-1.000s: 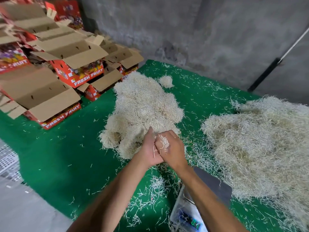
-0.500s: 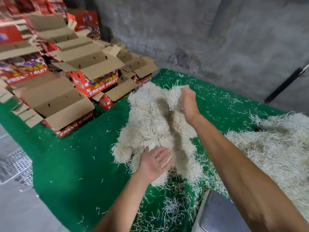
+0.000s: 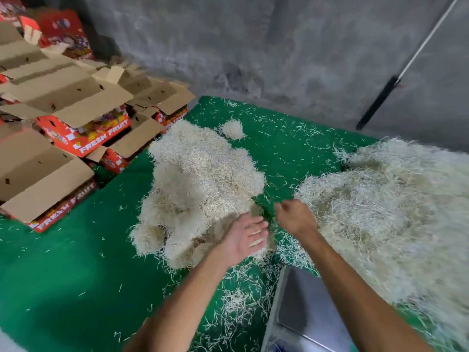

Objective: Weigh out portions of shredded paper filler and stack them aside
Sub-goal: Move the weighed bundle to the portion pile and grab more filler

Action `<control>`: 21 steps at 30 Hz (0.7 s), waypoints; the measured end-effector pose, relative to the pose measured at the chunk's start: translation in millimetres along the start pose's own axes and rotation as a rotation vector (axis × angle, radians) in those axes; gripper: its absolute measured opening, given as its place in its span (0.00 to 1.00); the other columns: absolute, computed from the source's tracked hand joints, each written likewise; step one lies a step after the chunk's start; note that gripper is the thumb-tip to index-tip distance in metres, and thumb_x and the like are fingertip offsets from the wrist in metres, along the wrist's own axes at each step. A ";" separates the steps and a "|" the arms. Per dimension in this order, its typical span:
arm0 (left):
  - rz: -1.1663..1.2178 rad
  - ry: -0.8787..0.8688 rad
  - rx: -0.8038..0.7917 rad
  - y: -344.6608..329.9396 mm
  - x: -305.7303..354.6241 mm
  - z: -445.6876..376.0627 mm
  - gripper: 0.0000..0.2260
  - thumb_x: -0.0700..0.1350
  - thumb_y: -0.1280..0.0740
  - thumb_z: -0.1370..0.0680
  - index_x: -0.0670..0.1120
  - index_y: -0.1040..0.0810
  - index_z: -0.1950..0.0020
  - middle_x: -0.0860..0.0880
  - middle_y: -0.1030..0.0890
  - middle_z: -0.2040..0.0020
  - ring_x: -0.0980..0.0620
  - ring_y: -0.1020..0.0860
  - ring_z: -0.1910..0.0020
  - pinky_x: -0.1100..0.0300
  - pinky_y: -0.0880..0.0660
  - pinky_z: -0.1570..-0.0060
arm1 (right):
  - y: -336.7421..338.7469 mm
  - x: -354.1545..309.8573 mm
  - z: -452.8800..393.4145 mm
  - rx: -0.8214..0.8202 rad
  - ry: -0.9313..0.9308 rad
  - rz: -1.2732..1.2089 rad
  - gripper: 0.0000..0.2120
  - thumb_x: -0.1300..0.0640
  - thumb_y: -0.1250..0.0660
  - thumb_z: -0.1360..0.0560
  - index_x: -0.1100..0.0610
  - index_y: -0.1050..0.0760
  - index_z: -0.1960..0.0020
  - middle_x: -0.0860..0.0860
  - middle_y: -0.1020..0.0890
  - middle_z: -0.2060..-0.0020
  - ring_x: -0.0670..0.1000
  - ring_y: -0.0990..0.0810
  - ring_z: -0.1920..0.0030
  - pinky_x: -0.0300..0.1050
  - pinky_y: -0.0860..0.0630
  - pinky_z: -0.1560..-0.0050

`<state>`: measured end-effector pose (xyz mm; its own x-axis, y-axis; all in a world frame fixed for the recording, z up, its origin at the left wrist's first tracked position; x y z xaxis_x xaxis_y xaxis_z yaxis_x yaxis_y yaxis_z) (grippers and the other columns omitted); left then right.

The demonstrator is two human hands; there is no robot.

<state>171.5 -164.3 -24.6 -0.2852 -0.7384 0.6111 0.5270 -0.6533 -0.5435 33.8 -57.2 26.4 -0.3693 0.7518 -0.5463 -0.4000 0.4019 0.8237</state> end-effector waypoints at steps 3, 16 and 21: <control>-0.067 0.043 -0.057 -36.3 -14.3 -26.2 0.21 0.57 0.37 0.19 0.44 0.23 0.33 0.46 0.15 0.42 0.46 0.20 0.39 0.51 0.20 0.43 | 11.6 50.2 16.1 0.037 -0.034 -0.025 0.14 0.50 0.37 0.16 0.50 0.25 0.60 0.49 0.21 0.69 0.45 0.27 0.74 0.40 0.26 0.73; -0.098 0.165 -0.059 -117.5 -75.1 -134.2 0.18 0.53 0.31 0.23 0.52 0.22 0.34 0.44 0.21 0.34 0.43 0.19 0.38 0.43 0.19 0.45 | 57.5 211.8 -46.5 0.054 -0.192 0.604 0.40 0.32 0.44 0.19 0.48 0.55 0.16 0.57 0.52 0.16 0.62 0.48 0.18 0.62 0.63 0.24; -0.042 0.247 -0.051 -136.8 -80.0 -140.4 0.30 0.58 0.25 0.28 0.49 0.27 0.31 0.41 0.24 0.32 0.40 0.22 0.37 0.40 0.20 0.45 | 31.8 185.3 -42.4 0.243 0.129 0.472 0.14 0.46 0.37 0.19 0.54 0.19 0.42 0.52 0.20 0.38 0.56 0.26 0.32 0.62 0.43 0.21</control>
<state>9.8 -39.3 -79.9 -0.4963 -0.7246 0.4781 0.4711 -0.6874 -0.5528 -82.9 72.7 -55.2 -0.5679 0.8157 -0.1099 0.0344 0.1569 0.9870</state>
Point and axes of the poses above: each hand's wrist, its own z-axis away from the middle knuckle, its own y-axis out of the back of the hand, x = y × z, the point moved 3 cm from there along -z, towards the middle knuckle
